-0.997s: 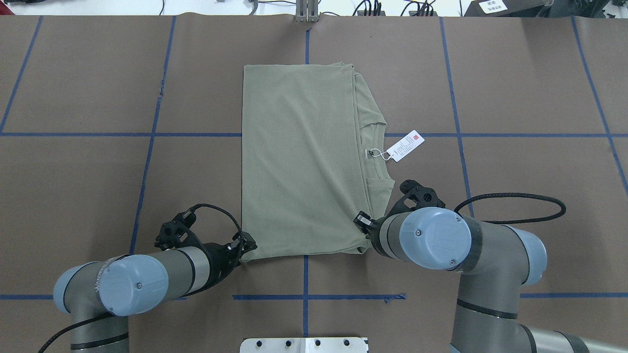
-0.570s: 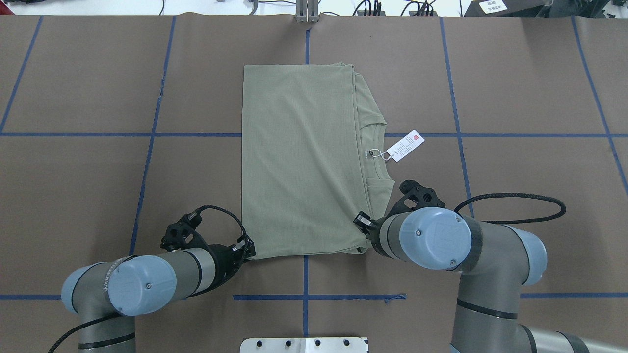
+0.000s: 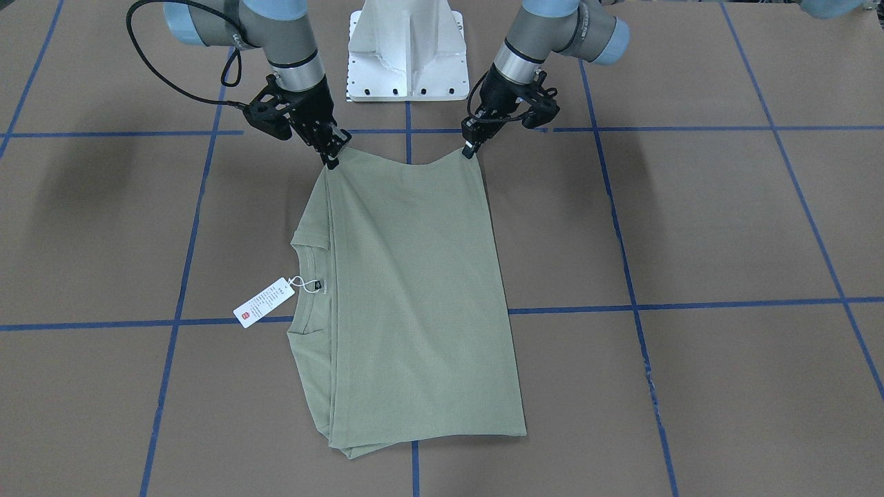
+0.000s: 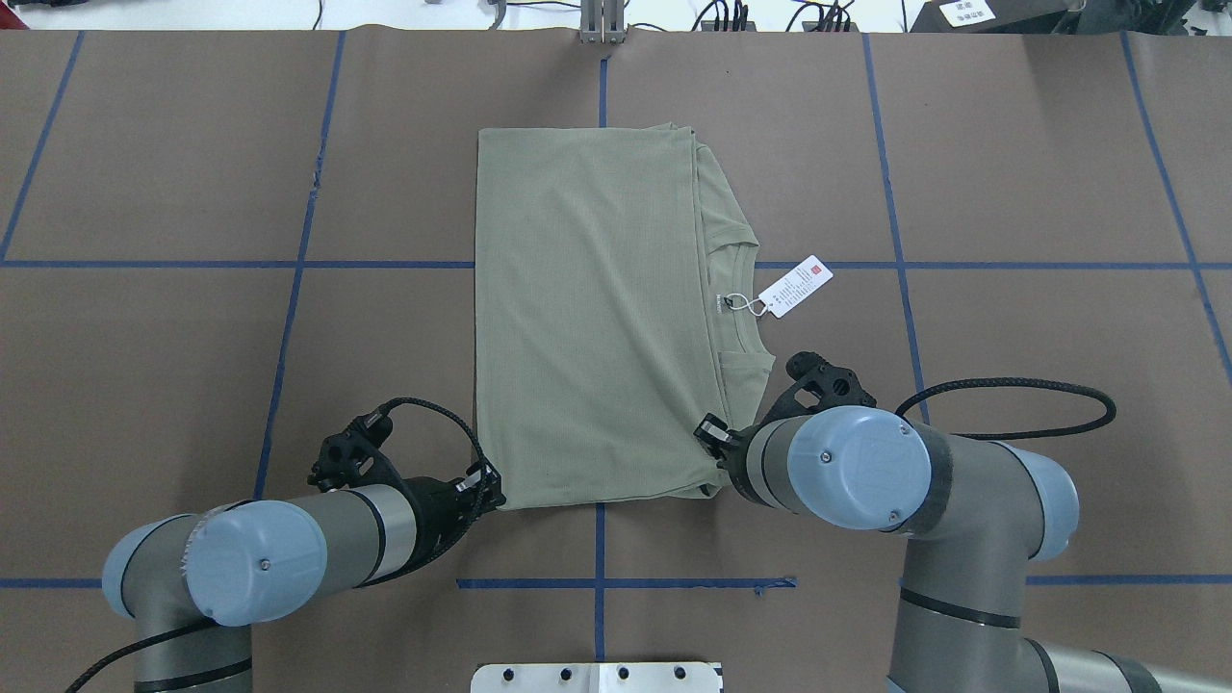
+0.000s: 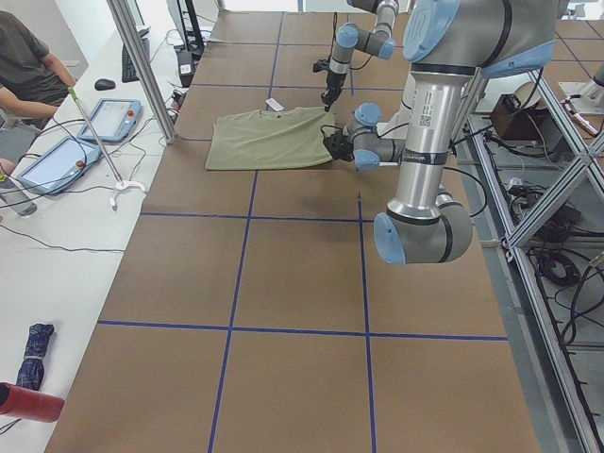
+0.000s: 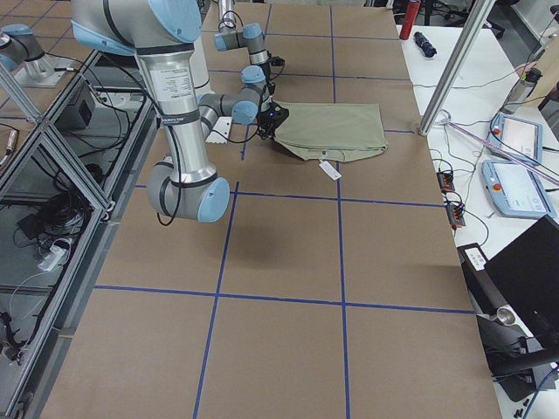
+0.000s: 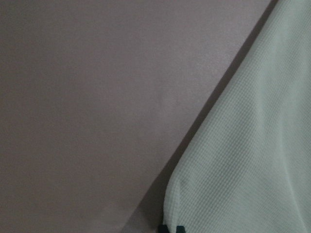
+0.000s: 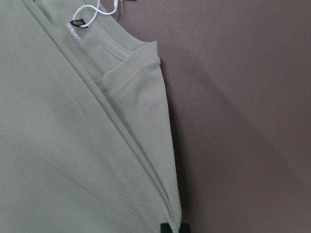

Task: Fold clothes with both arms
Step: 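Lift the near edge with both grippers and fold it toward the far edge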

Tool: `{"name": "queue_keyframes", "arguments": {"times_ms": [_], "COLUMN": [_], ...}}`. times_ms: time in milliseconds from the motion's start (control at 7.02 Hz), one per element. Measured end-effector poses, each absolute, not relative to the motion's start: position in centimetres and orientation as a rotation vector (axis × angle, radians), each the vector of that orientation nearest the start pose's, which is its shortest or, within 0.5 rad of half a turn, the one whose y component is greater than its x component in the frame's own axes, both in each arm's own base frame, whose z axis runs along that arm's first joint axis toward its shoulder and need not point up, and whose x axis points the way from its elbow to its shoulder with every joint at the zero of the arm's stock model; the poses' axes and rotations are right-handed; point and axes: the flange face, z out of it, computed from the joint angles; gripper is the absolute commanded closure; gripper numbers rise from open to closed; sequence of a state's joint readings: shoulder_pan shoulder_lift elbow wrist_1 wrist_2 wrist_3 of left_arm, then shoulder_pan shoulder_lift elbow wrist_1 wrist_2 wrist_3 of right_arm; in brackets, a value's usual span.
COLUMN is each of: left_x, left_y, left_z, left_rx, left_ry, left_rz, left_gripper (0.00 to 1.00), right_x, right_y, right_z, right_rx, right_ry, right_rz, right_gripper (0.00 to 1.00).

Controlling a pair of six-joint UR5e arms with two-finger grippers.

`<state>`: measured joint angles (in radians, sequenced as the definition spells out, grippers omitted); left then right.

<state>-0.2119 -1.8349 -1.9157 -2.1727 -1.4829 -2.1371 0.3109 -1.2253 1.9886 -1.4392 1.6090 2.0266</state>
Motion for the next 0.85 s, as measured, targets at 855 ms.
{"name": "queue_keyframes", "arguments": {"times_ms": [855], "left_x": [40.8], "left_y": [-21.2], "left_z": [17.8], "left_rx": [-0.317], "left_ry": [1.362], "left_rz": [-0.802], "left_gripper": [1.0], "right_x": [-42.6], "right_y": [-26.9], "right_z": [22.4], "right_rx": [-0.118], "right_ry": [-1.09], "right_rz": [0.941], "right_gripper": [1.0]}}
